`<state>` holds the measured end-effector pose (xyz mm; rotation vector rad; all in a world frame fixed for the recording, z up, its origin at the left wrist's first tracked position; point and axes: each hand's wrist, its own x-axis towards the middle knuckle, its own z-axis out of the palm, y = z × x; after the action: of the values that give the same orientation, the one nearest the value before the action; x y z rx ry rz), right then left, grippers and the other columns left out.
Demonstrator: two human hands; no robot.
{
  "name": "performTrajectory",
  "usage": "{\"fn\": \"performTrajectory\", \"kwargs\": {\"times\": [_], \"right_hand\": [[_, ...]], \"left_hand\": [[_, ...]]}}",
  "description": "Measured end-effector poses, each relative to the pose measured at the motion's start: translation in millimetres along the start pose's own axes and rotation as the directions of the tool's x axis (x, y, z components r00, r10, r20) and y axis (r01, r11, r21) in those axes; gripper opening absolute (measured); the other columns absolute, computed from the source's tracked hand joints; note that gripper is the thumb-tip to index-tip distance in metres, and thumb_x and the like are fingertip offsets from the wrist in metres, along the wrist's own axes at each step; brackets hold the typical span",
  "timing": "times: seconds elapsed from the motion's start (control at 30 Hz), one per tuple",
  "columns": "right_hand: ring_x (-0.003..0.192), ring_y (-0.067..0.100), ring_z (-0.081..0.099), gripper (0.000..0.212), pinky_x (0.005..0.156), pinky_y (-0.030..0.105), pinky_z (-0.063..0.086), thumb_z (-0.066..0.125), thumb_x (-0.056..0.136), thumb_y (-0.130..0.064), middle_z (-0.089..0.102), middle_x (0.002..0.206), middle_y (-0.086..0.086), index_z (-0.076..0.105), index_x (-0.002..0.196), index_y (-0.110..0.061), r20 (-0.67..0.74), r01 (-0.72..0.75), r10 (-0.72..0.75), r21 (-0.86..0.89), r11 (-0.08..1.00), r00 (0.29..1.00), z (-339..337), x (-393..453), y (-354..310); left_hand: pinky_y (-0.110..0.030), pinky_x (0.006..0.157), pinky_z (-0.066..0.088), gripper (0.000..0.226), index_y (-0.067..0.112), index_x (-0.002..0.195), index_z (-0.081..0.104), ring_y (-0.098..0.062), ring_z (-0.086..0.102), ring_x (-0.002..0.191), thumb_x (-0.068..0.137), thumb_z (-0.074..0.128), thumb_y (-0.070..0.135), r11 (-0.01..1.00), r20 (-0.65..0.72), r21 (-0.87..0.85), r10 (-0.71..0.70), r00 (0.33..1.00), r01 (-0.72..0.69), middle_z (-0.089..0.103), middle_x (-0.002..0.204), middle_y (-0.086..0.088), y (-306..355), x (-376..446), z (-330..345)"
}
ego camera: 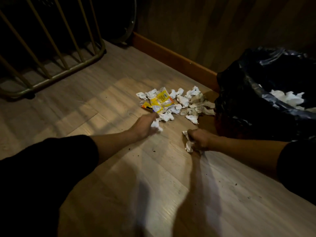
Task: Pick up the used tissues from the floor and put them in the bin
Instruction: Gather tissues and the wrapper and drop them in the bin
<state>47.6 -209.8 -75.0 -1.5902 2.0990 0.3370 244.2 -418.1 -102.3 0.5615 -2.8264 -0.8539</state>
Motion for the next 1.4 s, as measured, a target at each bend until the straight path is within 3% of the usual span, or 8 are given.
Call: {"fn": "performTrajectory", "kwargs": {"times": [0.2, 0.37, 0.47, 0.57, 0.73, 0.93, 1.17, 1.4], "right_hand": [[0.102, 0.035, 0.061, 0.033, 0.072, 0.029, 0.037, 0.066, 0.086, -0.020, 0.062, 0.117, 0.018, 0.055, 0.114, -0.006, 0.003, 0.023, -0.023, 0.059, 0.998, 1.000, 22, -20, 20], [0.103, 0.033, 0.058, 0.031, 0.071, 0.026, 0.031, 0.065, 0.088, -0.018, 0.058, 0.119, 0.017, 0.053, 0.114, -0.008, -0.026, 0.003, 0.000, 0.104, 0.995, 1.000, 32, -23, 26], [0.093, 0.028, 0.054, 0.025, 0.069, 0.026, 0.029, 0.066, 0.087, -0.017, 0.058, 0.117, 0.014, 0.050, 0.107, -0.014, -0.041, 0.016, -0.011, 0.115, 0.993, 0.999, 31, -25, 27], [0.086, 0.022, 0.047, 0.026, 0.068, 0.027, 0.031, 0.066, 0.085, -0.013, 0.058, 0.115, 0.013, 0.045, 0.099, -0.018, -0.027, 0.015, -0.012, 0.108, 0.994, 1.000, 29, -26, 26], [0.101, 0.032, 0.061, 0.025, 0.070, 0.031, 0.042, 0.069, 0.081, -0.010, 0.061, 0.115, 0.014, 0.058, 0.105, -0.011, 0.024, 0.029, -0.031, 0.066, 0.997, 0.999, 21, -26, 21], [0.091, 0.023, 0.056, 0.020, 0.068, 0.028, 0.037, 0.067, 0.086, -0.012, 0.062, 0.105, 0.010, 0.063, 0.105, -0.007, 0.086, 0.020, -0.022, 0.025, 0.999, 0.996, 4, -37, 13], [0.088, 0.024, 0.063, 0.020, 0.068, 0.030, 0.047, 0.075, 0.082, -0.026, 0.064, 0.094, 0.004, 0.064, 0.095, -0.014, -0.147, -0.022, 0.041, 0.129, 0.991, 0.988, -42, -65, 16], [0.079, 0.019, 0.063, 0.021, 0.069, 0.032, 0.049, 0.077, 0.082, -0.029, 0.066, 0.087, 0.003, 0.063, 0.090, -0.016, -0.421, 0.086, 0.025, 0.242, 0.966, 0.907, -114, -122, 7]], "left_hand": [[-0.037, 0.095, 0.045, 0.032, 0.019, 0.124, 0.065, -0.037, 0.058, 0.112, 0.093, 0.056, 0.015, 0.996, -0.183, 0.061, -0.051, 0.982, 0.063, 0.061, 0.120, -0.016, 21, 88, 2], [-0.049, 0.107, 0.034, 0.047, 0.033, 0.136, 0.054, -0.039, 0.035, 0.134, 0.096, 0.043, 0.054, 0.947, -0.086, 0.204, -0.235, 0.968, 0.248, 0.039, 0.151, -0.011, 20, 91, 36], [-0.055, 0.106, 0.033, 0.069, 0.037, 0.146, 0.039, -0.038, 0.030, 0.139, 0.085, 0.048, 0.068, 0.935, 0.002, 0.265, -0.246, 0.969, 0.237, 0.032, 0.156, -0.008, 15, 77, 50], [-0.051, 0.102, 0.038, 0.065, 0.033, 0.147, 0.036, -0.040, 0.037, 0.132, 0.088, 0.057, 0.049, 0.933, 0.017, 0.333, -0.154, 0.988, 0.140, 0.036, 0.151, -0.013, 11, 65, 49], [-0.043, 0.099, 0.046, 0.061, 0.020, 0.142, 0.046, -0.044, 0.048, 0.119, 0.083, 0.057, 0.009, 0.965, 0.052, 0.257, -0.057, 0.997, 0.041, 0.046, 0.137, -0.022, 7, 50, 35], [-0.030, 0.091, 0.047, 0.039, 0.015, 0.121, 0.064, -0.033, 0.060, 0.114, 0.082, 0.057, 0.015, 0.988, 0.088, 0.137, -0.081, 0.993, 0.068, 0.065, 0.124, -0.012, 28, 29, 11], [-0.034, 0.086, 0.052, 0.044, 0.017, 0.114, 0.069, -0.031, 0.064, 0.106, 0.072, 0.057, 0.024, 0.990, 0.083, 0.139, 0.015, 0.996, -0.027, 0.070, 0.114, -0.010, 60, 14, -25], [-0.021, 0.073, 0.039, 0.035, 0.016, 0.115, 0.070, -0.022, 0.068, 0.090, 0.080, 0.065, 0.014, 0.995, -0.222, -0.042, 0.078, 0.972, -0.090, 0.074, 0.100, -0.006, 122, 23, -65]]}}
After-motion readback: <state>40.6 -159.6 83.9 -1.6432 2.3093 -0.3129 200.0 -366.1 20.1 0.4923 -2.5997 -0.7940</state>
